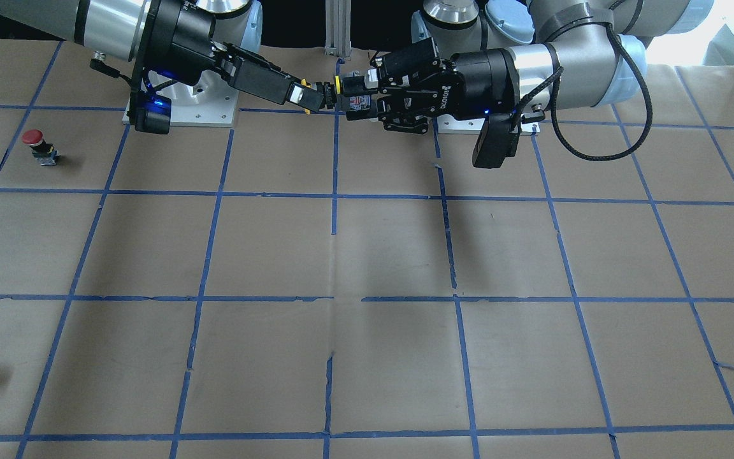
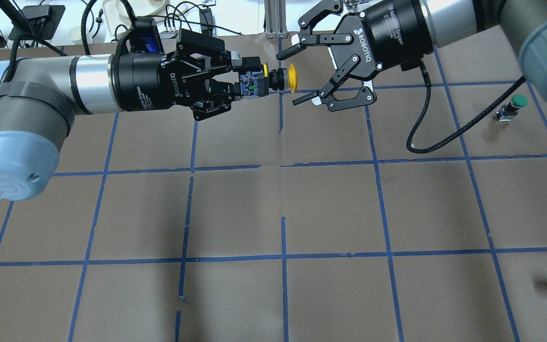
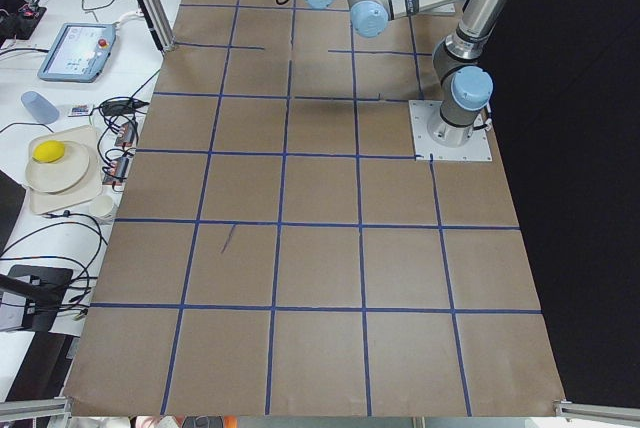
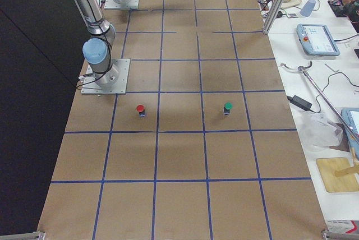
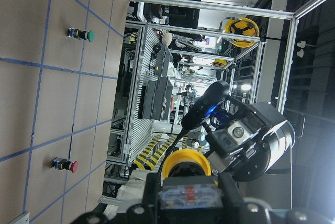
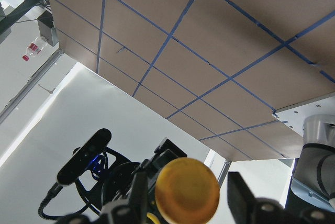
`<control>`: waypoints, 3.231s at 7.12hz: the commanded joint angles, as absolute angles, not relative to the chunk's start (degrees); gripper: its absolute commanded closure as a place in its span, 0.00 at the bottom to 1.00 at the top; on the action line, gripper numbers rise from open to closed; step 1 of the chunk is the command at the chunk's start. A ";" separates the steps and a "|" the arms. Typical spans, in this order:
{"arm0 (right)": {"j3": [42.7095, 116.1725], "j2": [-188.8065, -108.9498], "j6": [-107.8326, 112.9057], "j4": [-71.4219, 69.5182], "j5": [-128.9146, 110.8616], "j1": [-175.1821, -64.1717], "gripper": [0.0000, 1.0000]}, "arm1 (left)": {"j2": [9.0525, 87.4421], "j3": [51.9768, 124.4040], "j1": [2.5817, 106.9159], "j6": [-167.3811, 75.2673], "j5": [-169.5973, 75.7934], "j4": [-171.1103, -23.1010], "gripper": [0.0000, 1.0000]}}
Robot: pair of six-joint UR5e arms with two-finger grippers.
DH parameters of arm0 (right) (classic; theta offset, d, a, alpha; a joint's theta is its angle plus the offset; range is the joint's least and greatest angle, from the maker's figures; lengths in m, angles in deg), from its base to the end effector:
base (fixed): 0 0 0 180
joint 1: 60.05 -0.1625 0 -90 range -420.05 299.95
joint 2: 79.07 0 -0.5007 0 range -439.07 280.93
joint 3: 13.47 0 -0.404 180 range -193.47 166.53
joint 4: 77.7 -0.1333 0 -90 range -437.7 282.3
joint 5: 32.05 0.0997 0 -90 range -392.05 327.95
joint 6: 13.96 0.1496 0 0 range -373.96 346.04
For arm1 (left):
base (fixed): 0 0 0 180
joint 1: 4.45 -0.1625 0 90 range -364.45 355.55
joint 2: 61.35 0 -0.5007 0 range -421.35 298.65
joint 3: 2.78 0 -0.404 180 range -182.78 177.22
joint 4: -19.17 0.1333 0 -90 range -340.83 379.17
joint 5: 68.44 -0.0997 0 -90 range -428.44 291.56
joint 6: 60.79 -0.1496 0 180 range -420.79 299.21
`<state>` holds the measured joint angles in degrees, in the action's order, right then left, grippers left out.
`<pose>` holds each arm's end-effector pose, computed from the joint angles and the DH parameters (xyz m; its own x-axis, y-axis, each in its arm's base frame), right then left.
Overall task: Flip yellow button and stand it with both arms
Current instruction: 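Grasp the yellow cap with the right gripper and open the left gripper, then carry the yellow button toward the green button with the right gripper while left withdraws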
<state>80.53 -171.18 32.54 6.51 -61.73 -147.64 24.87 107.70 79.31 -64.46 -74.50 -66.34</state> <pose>0.2431 -0.4849 0.5628 -0.3070 0.8124 -0.4957 0.3840 0.5823 0.7165 -0.2317 -0.4761 0.5095 -0.0887 -0.1579 0.9835 -0.1008 0.9837 0.1488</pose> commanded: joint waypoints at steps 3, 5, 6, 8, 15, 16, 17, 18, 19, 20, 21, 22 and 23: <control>80.49 -171.18 33.14 6.76 -61.93 -147.67 0.67 | 24.87 107.61 79.40 -63.61 -75.11 -66.34 0.21; 80.49 -171.18 33.14 6.76 -61.93 -147.58 0.67 | 24.87 107.52 79.40 -62.55 -75.20 -66.34 0.14; 80.31 -171.18 33.06 6.94 -61.93 -147.58 0.67 | 24.79 107.52 79.40 -62.46 -75.20 -66.34 0.13; 80.14 -171.70 30.09 8.95 -74.69 -146.45 0.67 | 24.52 106.91 78.53 -62.37 -77.56 -66.26 0.11; 84.43 -175.49 29.01 7.74 -117.73 -145.48 0.70 | 25.66 99.89 78.17 -62.80 -118.18 -63.20 0.08; 85.31 -175.57 29.80 8.34 -124.88 -144.00 0.72 | 29.49 98.22 78.87 -62.81 -130.36 -59.96 0.07; 87.76 -175.40 28.93 8.96 -129.12 -140.15 0.73 | 31.62 95.07 80.53 -62.81 -138.84 -60.36 0.05; 91.61 -175.40 28.75 11.48 -129.86 -135.68 0.82 | 32.34 92.61 83.07 -62.90 -146.75 -60.72 0.02; 95.31 -175.31 23.09 21.78 -134.92 -132.15 0.83 | 32.52 91.63 85.88 -64.38 -156.58 -60.46 0.01; 99.34 -173.48 19.30 31.71 -141.15 -131.51 0.83 | 31.82 91.35 87.38 -64.48 -160.42 -60.63 0.01; 102.43 -170.77 14.65 41.99 -145.56 -131.33 0.83 | 28.25 90.74 87.22 -65.52 -159.85 -62.20 0.00; 104.72 -168.30 11.73 48.62 -146.56 -131.15 0.84 | 26.91 90.65 86.35 -65.97 -159.58 -62.39 0.00; 106.14 -165.58 11.61 52.69 -150.22 -131.06 0.90 | 26.90 91.61 85.47 -65.89 -157.75 -62.39 0.00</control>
